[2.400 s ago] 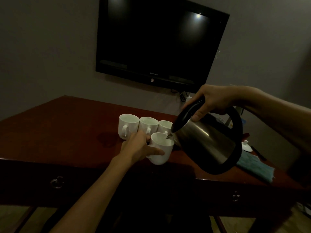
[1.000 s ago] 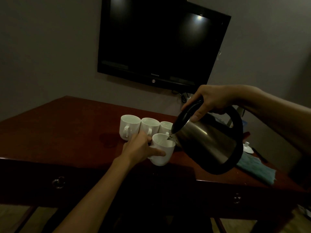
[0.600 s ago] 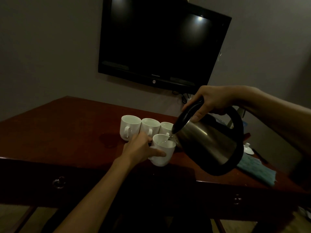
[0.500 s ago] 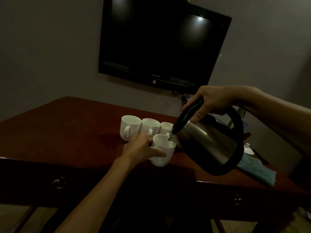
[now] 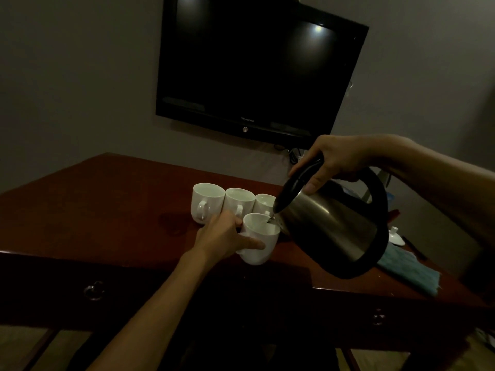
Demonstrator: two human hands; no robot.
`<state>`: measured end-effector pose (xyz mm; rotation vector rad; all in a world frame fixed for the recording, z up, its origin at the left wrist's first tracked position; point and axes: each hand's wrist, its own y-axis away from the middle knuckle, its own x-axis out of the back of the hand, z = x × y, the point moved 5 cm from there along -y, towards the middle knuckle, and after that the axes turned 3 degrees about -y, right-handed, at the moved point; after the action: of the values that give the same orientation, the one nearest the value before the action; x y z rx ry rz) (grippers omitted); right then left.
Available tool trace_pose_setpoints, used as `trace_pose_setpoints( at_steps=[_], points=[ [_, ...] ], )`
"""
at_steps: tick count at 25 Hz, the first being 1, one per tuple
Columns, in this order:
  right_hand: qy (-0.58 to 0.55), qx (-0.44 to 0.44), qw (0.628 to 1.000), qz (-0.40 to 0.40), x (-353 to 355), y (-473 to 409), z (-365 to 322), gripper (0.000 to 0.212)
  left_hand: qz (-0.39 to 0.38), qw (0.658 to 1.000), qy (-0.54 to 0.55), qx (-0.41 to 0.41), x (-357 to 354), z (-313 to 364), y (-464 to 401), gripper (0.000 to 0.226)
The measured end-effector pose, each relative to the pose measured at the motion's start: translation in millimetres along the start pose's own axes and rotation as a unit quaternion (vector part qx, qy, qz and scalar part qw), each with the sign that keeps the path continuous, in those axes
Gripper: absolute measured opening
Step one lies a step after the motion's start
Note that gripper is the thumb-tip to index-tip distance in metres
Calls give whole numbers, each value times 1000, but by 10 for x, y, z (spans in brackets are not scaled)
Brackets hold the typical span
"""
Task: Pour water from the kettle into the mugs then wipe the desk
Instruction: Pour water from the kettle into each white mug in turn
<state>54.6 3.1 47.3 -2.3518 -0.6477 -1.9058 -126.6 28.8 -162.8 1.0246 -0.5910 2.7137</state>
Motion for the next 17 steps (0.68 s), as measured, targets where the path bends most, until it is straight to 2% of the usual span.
trace_pose_setpoints(
  at_steps=[4,10,17],
  points=[
    [5,6,1000,-5,-12,-22,-5,55,-1,1000,3,-5,-8,3,3,43],
    [2,1,1000,-1,-2,-22,-22,56,-4,1000,7,-4,-28,-69,-27,60],
    [6,6,1000,1,-15,-23,-37,54,4,1000,10,-7,-15,-29,-6,49]
  ],
)
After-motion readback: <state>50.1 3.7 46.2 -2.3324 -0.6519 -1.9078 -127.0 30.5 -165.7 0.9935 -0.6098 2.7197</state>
